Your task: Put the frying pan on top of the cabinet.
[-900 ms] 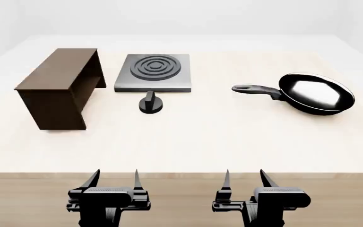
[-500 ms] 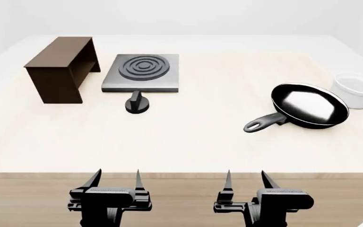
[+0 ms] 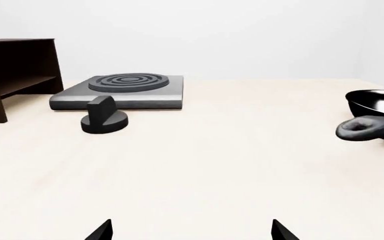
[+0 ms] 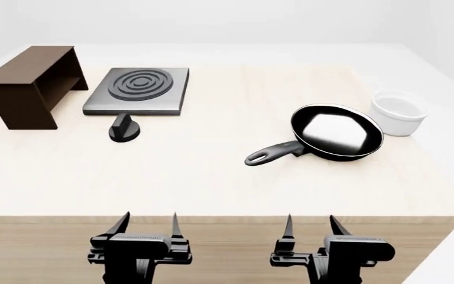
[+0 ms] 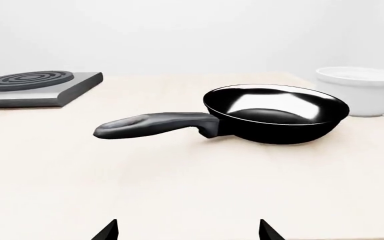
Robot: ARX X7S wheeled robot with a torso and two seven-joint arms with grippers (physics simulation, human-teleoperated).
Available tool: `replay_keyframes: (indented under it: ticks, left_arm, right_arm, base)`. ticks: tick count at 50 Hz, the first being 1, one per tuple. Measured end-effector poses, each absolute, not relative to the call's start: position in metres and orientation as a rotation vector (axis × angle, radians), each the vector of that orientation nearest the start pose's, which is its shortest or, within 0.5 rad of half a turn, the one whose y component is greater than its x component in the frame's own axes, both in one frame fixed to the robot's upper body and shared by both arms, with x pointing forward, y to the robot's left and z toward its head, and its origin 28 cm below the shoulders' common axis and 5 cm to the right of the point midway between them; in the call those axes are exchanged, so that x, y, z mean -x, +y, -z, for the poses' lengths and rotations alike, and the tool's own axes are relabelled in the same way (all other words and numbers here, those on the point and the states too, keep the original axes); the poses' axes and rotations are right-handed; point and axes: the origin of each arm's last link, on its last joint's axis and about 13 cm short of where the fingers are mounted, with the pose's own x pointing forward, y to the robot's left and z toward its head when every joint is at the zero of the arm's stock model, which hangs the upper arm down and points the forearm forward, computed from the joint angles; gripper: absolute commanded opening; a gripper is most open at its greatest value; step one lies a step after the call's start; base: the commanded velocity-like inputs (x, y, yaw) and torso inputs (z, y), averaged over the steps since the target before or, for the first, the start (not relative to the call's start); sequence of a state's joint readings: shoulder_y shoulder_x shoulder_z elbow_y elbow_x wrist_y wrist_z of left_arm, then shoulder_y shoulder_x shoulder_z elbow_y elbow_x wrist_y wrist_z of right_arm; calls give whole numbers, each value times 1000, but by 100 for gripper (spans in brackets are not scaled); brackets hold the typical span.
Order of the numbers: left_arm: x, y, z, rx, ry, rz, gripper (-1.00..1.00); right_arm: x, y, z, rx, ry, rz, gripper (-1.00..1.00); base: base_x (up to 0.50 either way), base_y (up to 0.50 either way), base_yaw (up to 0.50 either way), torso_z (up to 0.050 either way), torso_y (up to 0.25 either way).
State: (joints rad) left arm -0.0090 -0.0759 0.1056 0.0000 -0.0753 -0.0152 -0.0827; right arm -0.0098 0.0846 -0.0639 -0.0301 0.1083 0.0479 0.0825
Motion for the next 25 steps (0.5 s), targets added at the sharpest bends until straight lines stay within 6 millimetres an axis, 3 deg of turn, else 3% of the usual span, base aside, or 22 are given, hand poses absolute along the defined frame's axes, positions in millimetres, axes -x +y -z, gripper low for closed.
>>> replay_keyframes:
  ticks: [5,12,25]
  left_arm:
    - [-219,205,-30,-19,-1,17,100]
    - [-230,209,-58,-38,-34,3,100]
    - [-235,211,-71,-58,-40,-2,100]
  right_arm:
    - [-214,-105,-33,-17,22,24,100]
    - [-221,-109,-60,7,-16,39,100]
    - [-223,-111,-76,17,-33,53,100]
  base:
    - [0,0,0,0,0]
    - [478,-76,0,0,0]
    - [500,-70,0,0,0]
